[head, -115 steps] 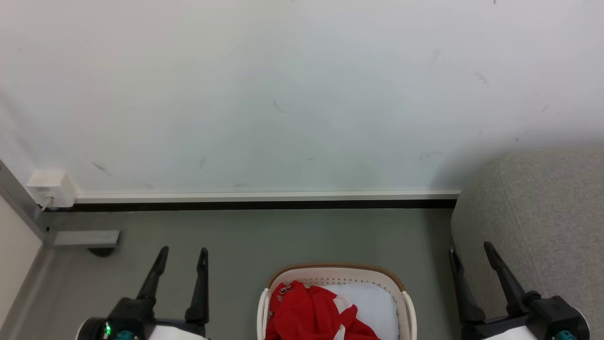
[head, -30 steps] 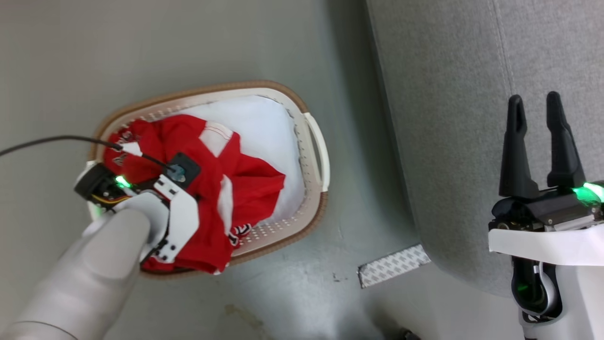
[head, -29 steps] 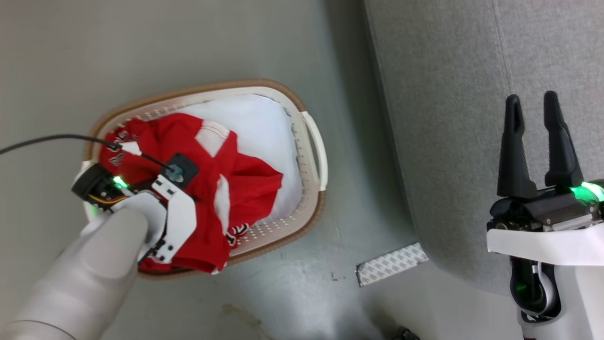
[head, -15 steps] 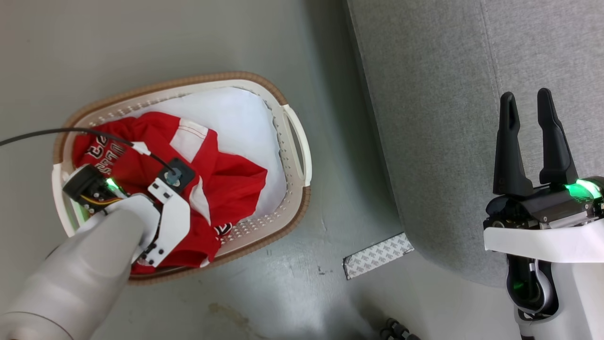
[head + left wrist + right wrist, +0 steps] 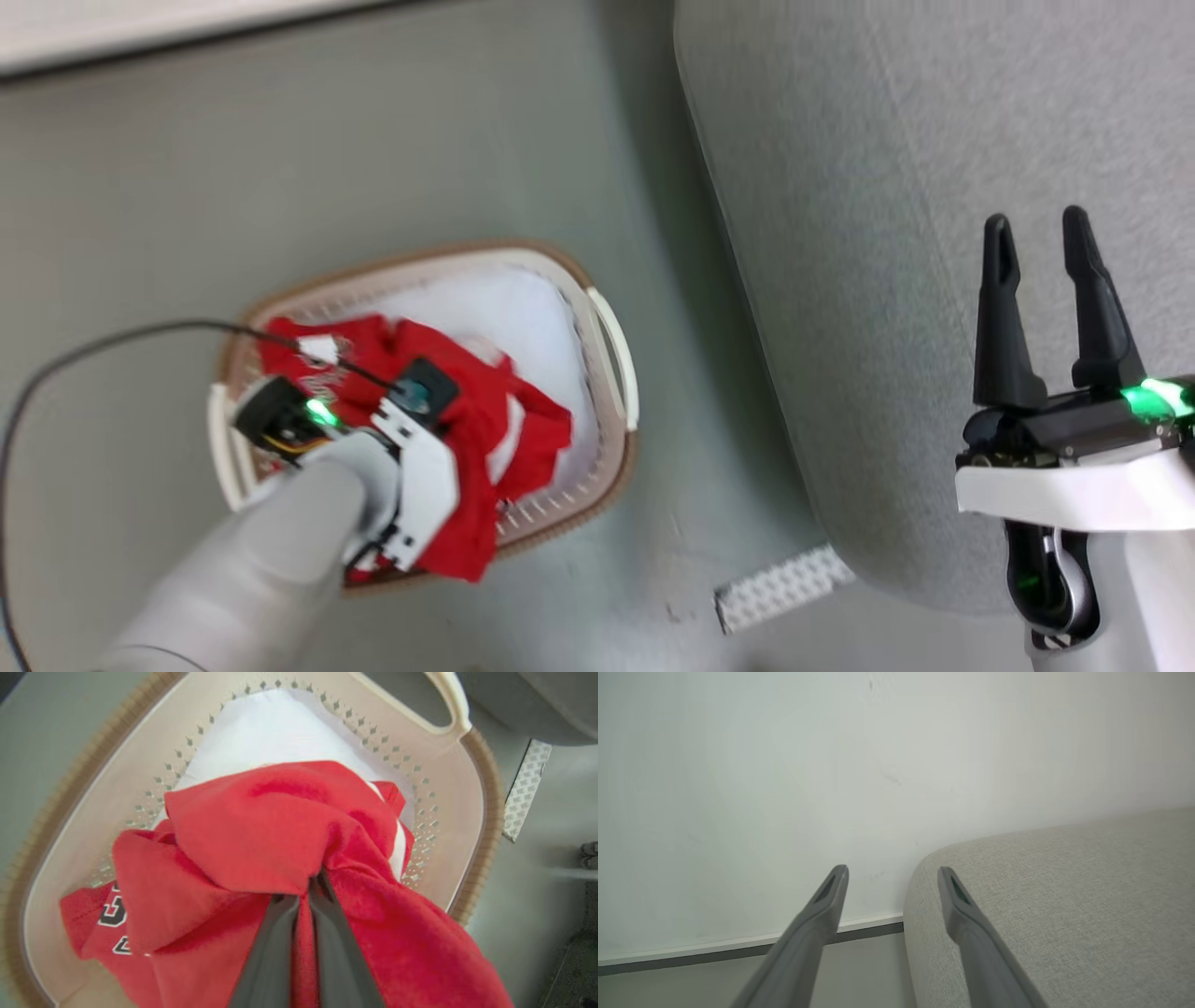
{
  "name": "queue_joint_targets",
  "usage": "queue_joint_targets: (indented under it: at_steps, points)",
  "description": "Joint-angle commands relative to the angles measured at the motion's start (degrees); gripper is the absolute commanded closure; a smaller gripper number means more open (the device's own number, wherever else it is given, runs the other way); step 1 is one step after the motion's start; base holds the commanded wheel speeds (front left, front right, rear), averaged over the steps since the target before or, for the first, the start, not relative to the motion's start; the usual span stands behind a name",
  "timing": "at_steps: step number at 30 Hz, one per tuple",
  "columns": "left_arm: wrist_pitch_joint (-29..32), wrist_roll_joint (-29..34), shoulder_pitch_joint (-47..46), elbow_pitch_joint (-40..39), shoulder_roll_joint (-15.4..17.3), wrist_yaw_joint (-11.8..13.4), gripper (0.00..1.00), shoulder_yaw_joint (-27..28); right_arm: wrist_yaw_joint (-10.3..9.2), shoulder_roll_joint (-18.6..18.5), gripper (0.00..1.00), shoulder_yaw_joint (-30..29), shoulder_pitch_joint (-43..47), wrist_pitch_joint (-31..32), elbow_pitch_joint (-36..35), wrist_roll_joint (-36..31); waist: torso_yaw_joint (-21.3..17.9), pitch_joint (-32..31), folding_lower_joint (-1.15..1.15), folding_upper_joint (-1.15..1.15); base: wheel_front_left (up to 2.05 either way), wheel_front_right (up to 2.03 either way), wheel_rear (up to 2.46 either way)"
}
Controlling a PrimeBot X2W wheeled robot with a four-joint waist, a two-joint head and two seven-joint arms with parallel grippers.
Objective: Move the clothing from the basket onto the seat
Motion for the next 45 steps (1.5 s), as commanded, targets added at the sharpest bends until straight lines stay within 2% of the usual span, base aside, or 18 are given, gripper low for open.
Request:
queue_joint_targets:
  at_steps: [1, 11, 20, 25, 34, 45]
  points:
    - [-1.03, -0.87, 1.17, 0.12, -0.61, 0.11, 1.0, 0.08, -0.12, 0.01, 0.0, -0.21, 1.26, 0.0, 0.48, -0.48, 2.52, -5.29, 0.0, 0.0, 0.0, 0.0, 0.0]
    - [-9.92, -6.35, 5.91, -0.02, -5.96, 0.11, 1.0, 2.68, -0.12, -0.01, 0.0, -1.27, 5.14, 0.01, 2.97, -5.07, 7.83, -18.59, 0.0, 0.0, 0.0, 0.0, 0.0]
    - [-14.15, -9.95, 8.75, -3.27, -7.53, 0.41, 1.0, 5.93, -0.12, -0.22, 0.0, -1.69, 8.74, 0.01, 4.47, -6.6, 11.41, -26.79, 0.0, 0.0, 0.0, 0.0, 0.0]
    - [-14.85, -9.93, 9.7, -8.28, -6.51, 1.17, 1.0, 7.7, -0.12, -0.56, 0.0, -1.55, 10.56, 0.01, 4.93, -5.86, 12.64, -29.78, 0.0, 0.0, 0.0, 0.0, 0.0]
    - [-14.85, -9.35, 12.3, -22.99, -3.5, 4.65, 1.0, 13.1, -0.12, -1.19, 0.0, -1.31, 13.76, 0.01, 5.6, -5.05, 13.93, -33.72, 0.0, 0.0, 0.0, 0.0, 0.0]
    - [-13.74, -9.1, 11.86, -37.53, -0.2, 7.55, 1.0, 15.53, -0.12, -1.82, 0.0, 0.33, 14.9, 0.01, 5.54, -4.18, 14.78, -35.21, 0.0, 0.0, 0.0, 0.0, 0.0]
